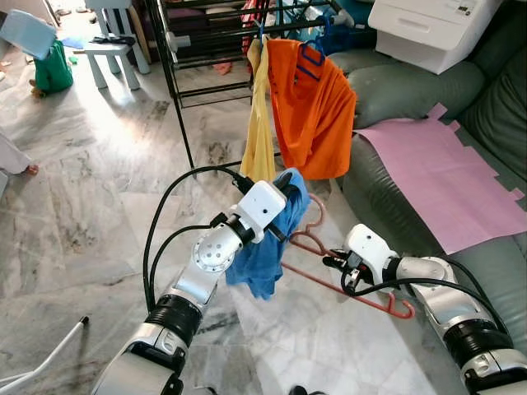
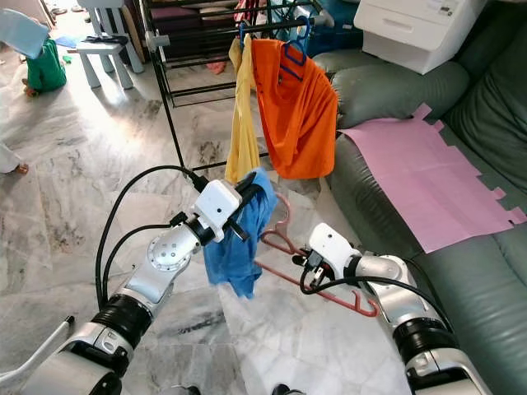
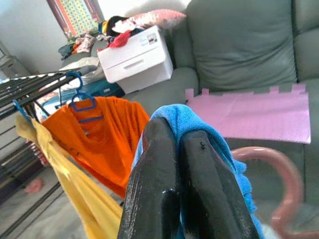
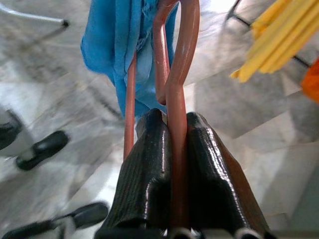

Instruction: Hang hanger

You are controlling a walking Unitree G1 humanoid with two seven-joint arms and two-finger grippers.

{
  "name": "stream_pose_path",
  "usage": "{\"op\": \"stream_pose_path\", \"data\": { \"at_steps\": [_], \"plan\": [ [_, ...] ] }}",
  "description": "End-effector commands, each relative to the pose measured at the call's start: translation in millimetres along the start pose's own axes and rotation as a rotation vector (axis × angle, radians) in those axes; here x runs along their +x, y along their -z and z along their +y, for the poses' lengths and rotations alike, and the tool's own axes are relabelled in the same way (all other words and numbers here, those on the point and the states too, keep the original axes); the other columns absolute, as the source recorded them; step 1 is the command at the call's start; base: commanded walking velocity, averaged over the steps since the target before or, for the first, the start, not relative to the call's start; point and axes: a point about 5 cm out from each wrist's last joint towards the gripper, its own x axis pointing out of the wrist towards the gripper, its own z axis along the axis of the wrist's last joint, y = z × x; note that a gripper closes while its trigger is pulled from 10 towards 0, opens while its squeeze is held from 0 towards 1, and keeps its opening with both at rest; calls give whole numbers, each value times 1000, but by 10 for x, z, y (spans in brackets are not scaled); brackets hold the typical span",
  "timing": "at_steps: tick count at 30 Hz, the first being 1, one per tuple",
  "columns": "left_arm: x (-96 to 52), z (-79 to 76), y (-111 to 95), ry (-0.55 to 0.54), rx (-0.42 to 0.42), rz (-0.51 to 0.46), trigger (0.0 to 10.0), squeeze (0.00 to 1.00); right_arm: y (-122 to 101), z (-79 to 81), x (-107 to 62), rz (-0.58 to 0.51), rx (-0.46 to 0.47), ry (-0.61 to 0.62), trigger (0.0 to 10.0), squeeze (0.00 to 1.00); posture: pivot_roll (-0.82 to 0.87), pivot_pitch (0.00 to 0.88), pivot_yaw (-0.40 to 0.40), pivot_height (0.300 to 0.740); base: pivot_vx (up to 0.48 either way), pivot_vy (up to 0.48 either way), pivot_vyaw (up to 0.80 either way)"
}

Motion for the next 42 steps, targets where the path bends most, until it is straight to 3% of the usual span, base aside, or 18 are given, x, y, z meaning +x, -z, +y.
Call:
{"op": "stream_pose_path", "data": {
  "at_steps": [1,9,11,12,14,15,19,25,27,30,32,35,42],
  "plan": [
    [-27,-3,21,18,18,6,10000,0,41,-6,-49,5,3,-10,10000,0,-101,114,-1,740,0,0,0],
    [-221,177,306,43,140,178,10000,0,118,-303,-442,80,-111,126,10000,0,-106,130,12,740,0,0,0],
    [-275,339,425,-33,206,292,10000,0,45,-420,-538,70,-146,195,10000,0,-107,134,17,740,0,0,0],
    [-353,517,536,-142,247,411,10000,0,-49,-478,-595,29,-146,228,10000,0,-109,138,25,740,0,0,0],
    [-391,582,573,-184,260,453,10000,0,-85,-485,-611,9,-141,229,10000,0,-109,138,25,740,0,0,0],
    [-484,688,655,-242,266,542,10000,0,-145,-468,-633,-25,-137,209,10000,0,-115,139,30,740,0,0,0],
    [-541,773,682,-278,255,577,10000,0,-187,-408,-648,-47,-140,159,10000,0,-123,144,36,740,0,0,0],
    [-462,792,626,-271,254,546,10000,0,-189,-340,-660,-56,-128,105,10000,0,-124,147,40,740,0,0,0],
    [-305,689,507,-159,281,444,10000,0,-195,-297,-689,-46,-121,68,10000,0,-119,153,44,740,0,0,0],
    [-223,565,419,-16,327,353,10000,0,-203,-264,-710,-37,-122,38,10000,0,-117,158,48,740,0,0,0],
    [-206,488,387,86,393,312,10000,0,-207,-255,-727,-30,-129,31,10000,0,-115,162,54,740,0,0,0],
    [-218,440,376,158,424,286,10000,0,-224,-254,-736,-31,-134,35,10000,0,-114,166,63,740,0,0,0],
    [-244,465,364,196,484,269,10000,0,-235,-186,-728,-34,-130,21,10000,0,-116,169,69,740,0,0,0]
  ]
}}
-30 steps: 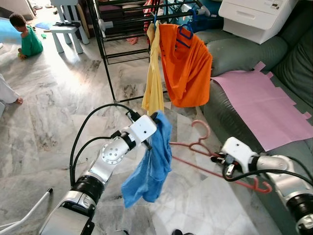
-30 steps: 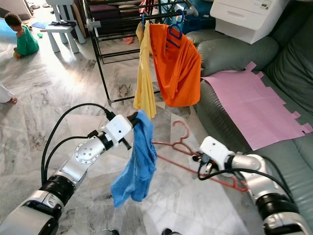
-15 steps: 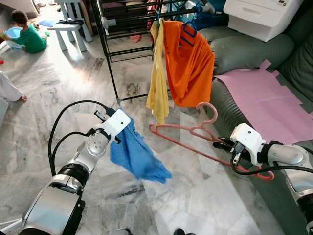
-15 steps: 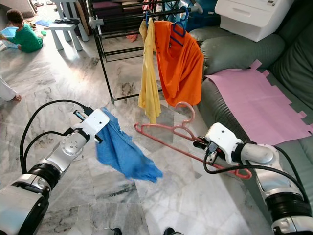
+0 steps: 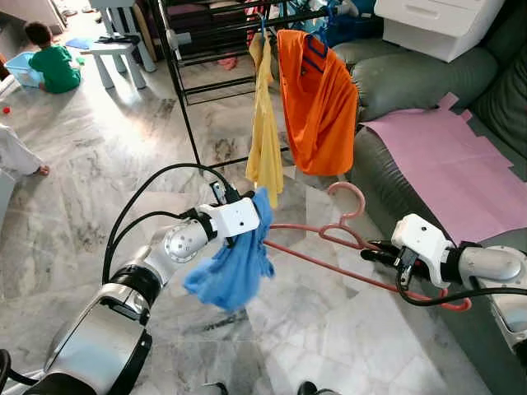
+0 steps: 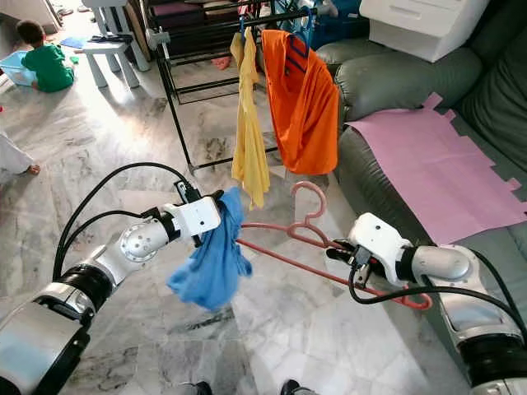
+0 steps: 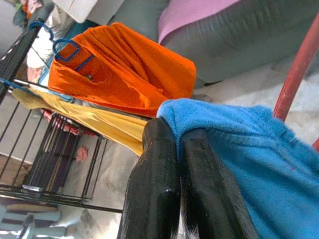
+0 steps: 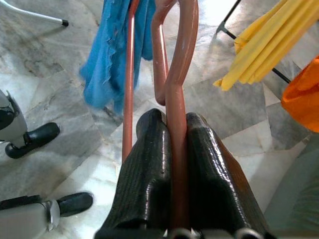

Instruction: Hang hanger

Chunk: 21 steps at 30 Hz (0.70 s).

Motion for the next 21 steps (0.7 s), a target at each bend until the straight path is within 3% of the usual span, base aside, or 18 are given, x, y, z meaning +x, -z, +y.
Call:
{"op": "stream_pose_path", "data": {
  "at_steps": [1,5,10,21],
  "plan": [
    [-6,88,-37,-4,57,-32,10000,0,-50,36,-5,-16,-8,-19,10000,0,-116,169,69,740,0,0,0],
    [-12,147,-51,-30,77,-45,10000,0,-47,50,-14,-13,-2,-25,10000,0,-118,171,71,740,0,0,0],
    [10,279,-160,-106,163,-109,10000,0,-52,108,-18,-18,26,-64,10000,0,-121,170,73,740,0,0,0],
    [62,285,-277,-105,207,-171,10000,0,-78,200,-3,-34,46,-131,10000,0,-115,167,81,740,0,0,0]
  ]
}}
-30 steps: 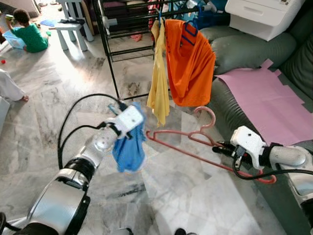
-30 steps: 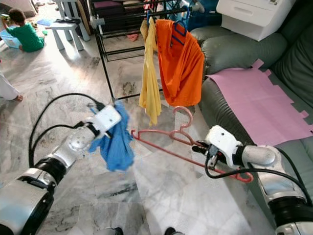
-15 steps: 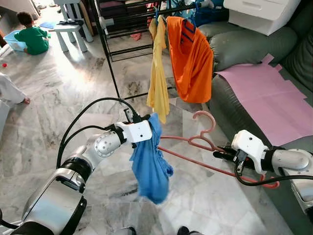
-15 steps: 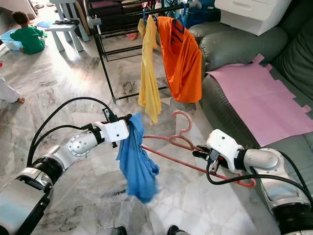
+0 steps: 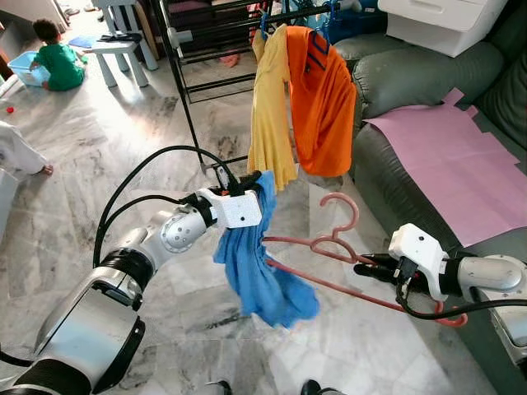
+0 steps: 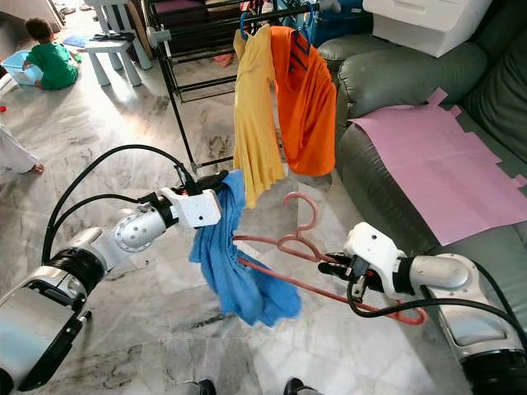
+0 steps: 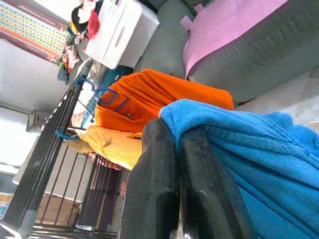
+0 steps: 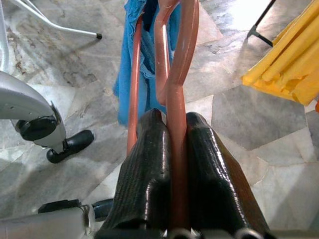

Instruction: Hang hanger

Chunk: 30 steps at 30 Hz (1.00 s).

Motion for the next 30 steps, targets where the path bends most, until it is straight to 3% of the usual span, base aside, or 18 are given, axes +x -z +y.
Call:
{"op": "stream_pose_path", "data": {
  "at_steps": [1,7,10,11,13,16,24,27,30],
  "plan": [
    [35,59,-57,-9,22,-37,10000,0,-52,49,34,-17,-12,-43,10000,0,-115,167,81,740,0,0,0],
    [33,69,-78,-27,30,-60,10000,0,-73,39,58,-26,-7,-31,10000,0,-111,165,81,740,0,0,0],
    [9,58,-62,-21,20,-59,10000,0,-44,-39,88,-8,-21,42,10000,0,-105,166,80,740,0,0,0],
    [2,40,-71,-13,-19,-70,10000,0,8,-151,113,49,-86,152,10000,0,-106,167,82,740,0,0,0],
    [4,35,-84,-14,-39,-79,10000,0,20,-195,124,60,-97,196,10000,0,-106,167,82,740,0,0,0],
    [34,11,-166,-14,-51,-132,10000,0,-28,-176,207,-11,-51,191,10000,0,-99,167,79,740,0,0,0],
    [76,-59,-261,-1,-90,-182,10000,0,23,-238,312,11,-80,273,10000,0,-94,167,76,740,0,0,0],
    [52,-120,-181,7,-96,-119,10000,0,61,-310,268,31,-102,332,10000,0,-94,167,76,740,0,0,0],
    [-54,-275,78,62,-57,75,10000,0,76,-367,176,47,-114,350,10000,0,-100,169,71,740,0,0,0]
  ]
}}
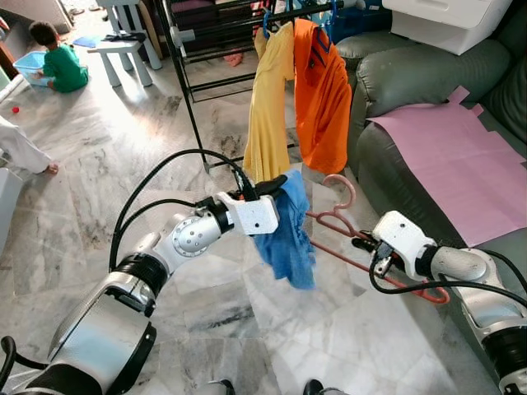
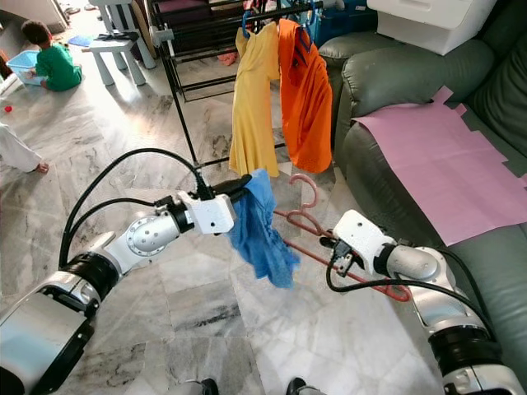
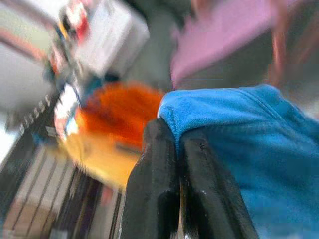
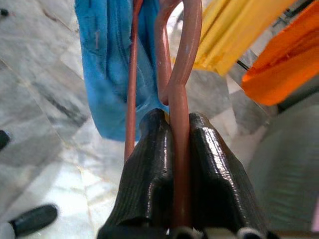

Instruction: Hang hanger

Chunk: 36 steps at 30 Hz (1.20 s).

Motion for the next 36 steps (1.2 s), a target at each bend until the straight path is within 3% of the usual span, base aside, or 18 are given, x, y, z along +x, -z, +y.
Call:
{"op": "stream_pose_path", "data": {
  "at_steps": [1,4,8,17,22,28,36],
  "plan": [
    [-117,-92,191,39,6,120,10000,0,-37,-99,-41,-13,-25,34,10000,0,-105,172,68,740,0,0,0],
    [-181,-163,331,96,-13,239,10000,0,-31,-104,-55,-13,-31,29,10000,0,-109,177,66,740,0,0,0],
    [-209,-185,387,122,-35,289,10000,0,-50,-62,-41,-31,-24,9,10000,0,-116,183,67,740,0,0,0],
    [-78,-8,262,90,7,221,10000,0,-210,273,-54,-116,39,-235,10000,0,-127,201,67,740,0,0,0],
    [0,69,176,73,40,179,10000,0,-282,309,-163,-113,39,-323,10000,0,-127,205,66,740,0,0,0],
    [-56,107,285,67,72,262,10000,0,-309,269,-313,-85,16,-333,10000,0,-138,208,71,740,0,0,0],
    [-101,156,338,62,83,292,10000,0,-273,310,-443,-25,8,-361,10000,0,-139,210,78,740,0,0,0]
  ]
}}
